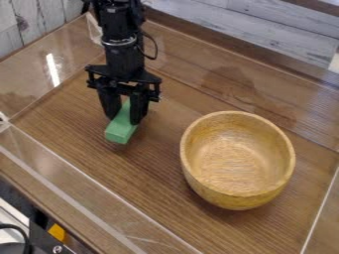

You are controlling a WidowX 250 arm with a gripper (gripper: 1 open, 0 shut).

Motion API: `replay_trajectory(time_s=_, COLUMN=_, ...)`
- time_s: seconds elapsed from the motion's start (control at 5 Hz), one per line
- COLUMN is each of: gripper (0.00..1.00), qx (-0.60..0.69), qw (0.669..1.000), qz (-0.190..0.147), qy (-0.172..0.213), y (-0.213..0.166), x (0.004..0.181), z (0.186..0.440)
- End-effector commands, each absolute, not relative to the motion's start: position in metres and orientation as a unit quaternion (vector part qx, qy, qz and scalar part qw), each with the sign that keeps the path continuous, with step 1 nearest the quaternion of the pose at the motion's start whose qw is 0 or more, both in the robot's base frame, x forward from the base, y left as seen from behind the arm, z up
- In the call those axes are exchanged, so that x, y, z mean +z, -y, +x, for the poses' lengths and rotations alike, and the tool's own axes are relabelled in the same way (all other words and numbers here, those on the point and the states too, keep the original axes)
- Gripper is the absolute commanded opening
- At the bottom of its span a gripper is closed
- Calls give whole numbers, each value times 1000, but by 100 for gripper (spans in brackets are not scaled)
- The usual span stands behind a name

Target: Put the green block in the brown bowl

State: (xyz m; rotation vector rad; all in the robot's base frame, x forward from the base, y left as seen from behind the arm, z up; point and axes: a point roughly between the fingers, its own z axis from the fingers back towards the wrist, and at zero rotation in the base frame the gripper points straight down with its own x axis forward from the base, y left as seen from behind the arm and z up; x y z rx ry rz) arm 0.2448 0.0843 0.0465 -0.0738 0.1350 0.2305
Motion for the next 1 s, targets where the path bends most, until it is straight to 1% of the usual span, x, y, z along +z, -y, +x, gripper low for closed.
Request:
replay_trajectory(time_s=0.0, gripper=0, qx=119, qw=992, qz=-29, qy=-35, y=-88, x=61, z=251)
replay_trajectory(time_s=0.8, gripper=0, qx=123, qw=991, qz=-31, qy=-31, y=-90, x=59, z=252)
